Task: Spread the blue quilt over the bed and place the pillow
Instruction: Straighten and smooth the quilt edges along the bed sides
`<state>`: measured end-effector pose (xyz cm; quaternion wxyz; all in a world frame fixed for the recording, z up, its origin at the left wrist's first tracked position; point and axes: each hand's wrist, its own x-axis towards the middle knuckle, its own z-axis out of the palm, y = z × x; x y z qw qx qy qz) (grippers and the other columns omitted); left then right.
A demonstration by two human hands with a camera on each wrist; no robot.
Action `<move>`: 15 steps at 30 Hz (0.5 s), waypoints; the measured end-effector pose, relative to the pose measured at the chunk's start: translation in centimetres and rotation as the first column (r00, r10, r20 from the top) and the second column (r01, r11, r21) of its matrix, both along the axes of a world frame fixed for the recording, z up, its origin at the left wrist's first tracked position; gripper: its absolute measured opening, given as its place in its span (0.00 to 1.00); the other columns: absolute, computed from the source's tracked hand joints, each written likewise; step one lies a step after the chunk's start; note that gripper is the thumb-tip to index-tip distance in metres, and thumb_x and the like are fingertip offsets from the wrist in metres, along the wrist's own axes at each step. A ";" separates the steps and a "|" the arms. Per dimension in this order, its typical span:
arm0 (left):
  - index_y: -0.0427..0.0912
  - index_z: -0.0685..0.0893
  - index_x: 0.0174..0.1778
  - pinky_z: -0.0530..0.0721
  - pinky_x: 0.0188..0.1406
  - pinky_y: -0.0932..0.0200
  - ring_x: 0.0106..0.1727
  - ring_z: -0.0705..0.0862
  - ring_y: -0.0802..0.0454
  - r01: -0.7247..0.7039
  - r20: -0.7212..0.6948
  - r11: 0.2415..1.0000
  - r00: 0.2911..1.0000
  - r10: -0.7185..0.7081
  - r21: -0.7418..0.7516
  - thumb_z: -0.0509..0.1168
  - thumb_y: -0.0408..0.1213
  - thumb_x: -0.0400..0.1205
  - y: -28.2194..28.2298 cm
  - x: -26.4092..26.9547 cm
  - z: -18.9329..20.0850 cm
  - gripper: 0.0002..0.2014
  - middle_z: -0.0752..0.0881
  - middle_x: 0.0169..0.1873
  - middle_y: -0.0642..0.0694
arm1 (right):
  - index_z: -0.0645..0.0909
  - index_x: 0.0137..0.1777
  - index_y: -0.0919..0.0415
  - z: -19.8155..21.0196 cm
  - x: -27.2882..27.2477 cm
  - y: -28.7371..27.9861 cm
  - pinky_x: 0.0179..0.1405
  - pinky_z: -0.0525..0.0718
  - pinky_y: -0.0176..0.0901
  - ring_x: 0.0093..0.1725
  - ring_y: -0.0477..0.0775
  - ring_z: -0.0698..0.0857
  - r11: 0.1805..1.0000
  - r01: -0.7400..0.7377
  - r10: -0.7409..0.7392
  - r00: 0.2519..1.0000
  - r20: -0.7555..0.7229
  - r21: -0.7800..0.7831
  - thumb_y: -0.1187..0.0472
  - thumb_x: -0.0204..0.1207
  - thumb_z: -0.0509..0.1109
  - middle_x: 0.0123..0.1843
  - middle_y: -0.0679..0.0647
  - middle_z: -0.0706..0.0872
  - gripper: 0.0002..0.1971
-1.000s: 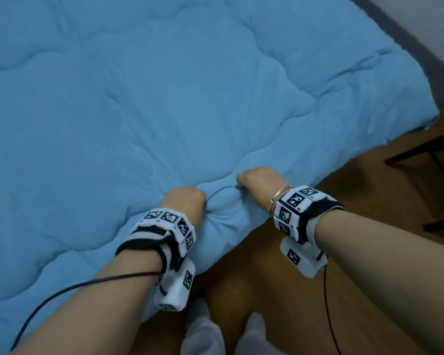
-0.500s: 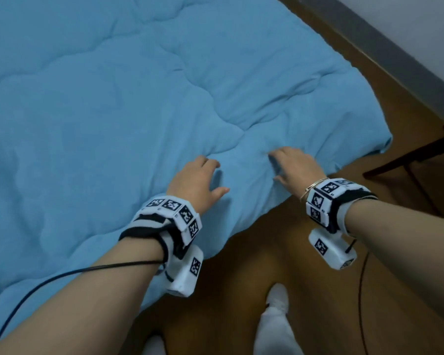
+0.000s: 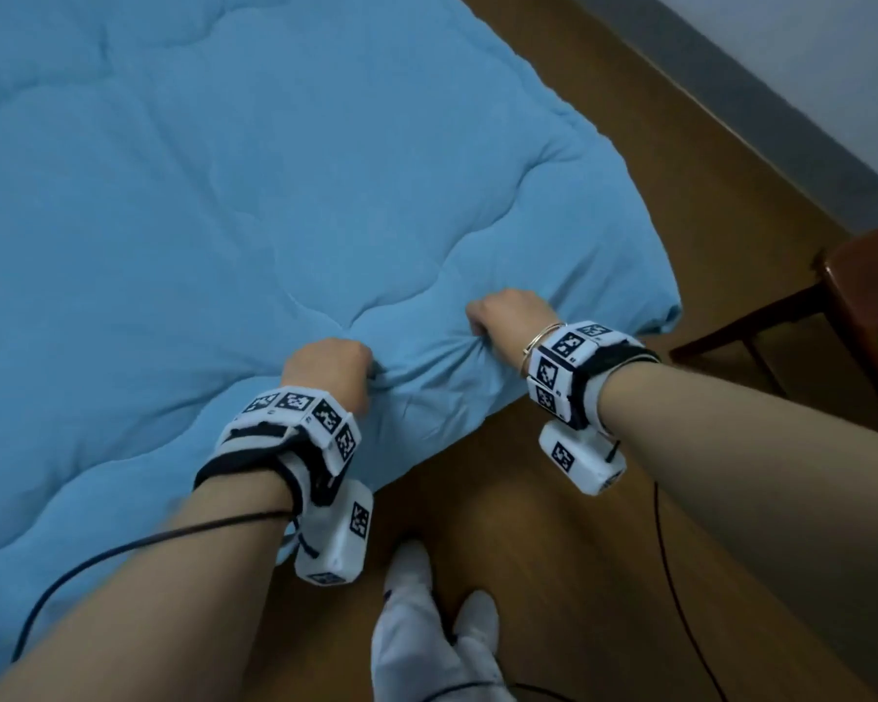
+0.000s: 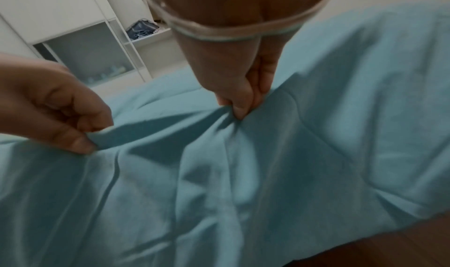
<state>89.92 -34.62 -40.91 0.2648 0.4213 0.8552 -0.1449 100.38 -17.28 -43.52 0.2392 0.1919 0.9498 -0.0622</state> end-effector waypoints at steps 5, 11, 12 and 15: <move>0.45 0.88 0.53 0.82 0.51 0.53 0.58 0.85 0.40 -0.007 0.092 0.997 0.996 0.014 -0.072 0.64 0.40 0.78 1.8 -0.9 1.0 0.11 0.87 0.56 0.41 | 0.81 0.53 0.55 -0.1 1.1 2.9 0.54 0.80 0.48 0.58 0.62 0.83 0.983 0.047 -0.050 0.999 -0.013 -0.179 0.67 0.74 0.63 0.56 0.57 0.86 0.11; 0.47 0.81 0.62 0.80 0.60 0.47 0.65 0.80 0.41 -0.178 0.195 0.932 0.974 0.120 0.315 0.65 0.51 0.79 9.9 -2.4 2.2 0.18 0.82 0.62 0.43 | 0.76 0.63 0.57 1.6 2.7 10.2 0.59 0.76 0.56 0.62 0.64 0.78 0.976 0.216 -0.196 0.931 -0.308 0.030 0.57 0.71 0.72 0.62 0.58 0.79 0.20; 0.47 0.77 0.66 0.79 0.62 0.46 0.67 0.78 0.42 -0.178 0.213 0.920 0.971 0.107 0.350 0.66 0.51 0.78 11.4 -2.8 2.1 0.22 0.79 0.64 0.43 | 0.73 0.68 0.56 1.9 2.3 11.4 0.61 0.75 0.57 0.65 0.64 0.76 0.970 0.240 -0.214 0.925 -0.315 0.047 0.55 0.68 0.75 0.67 0.57 0.76 0.28; 0.49 0.72 0.70 0.79 0.63 0.45 0.70 0.74 0.42 -0.123 0.232 0.925 0.972 0.039 0.359 0.72 0.54 0.73 15.0 -3.5 1.6 0.31 0.72 0.68 0.46 | 0.64 0.76 0.55 2.0 0.5 14.4 0.68 0.73 0.59 0.71 0.65 0.71 0.964 0.265 -0.256 0.953 -0.163 0.032 0.49 0.60 0.81 0.74 0.58 0.69 0.45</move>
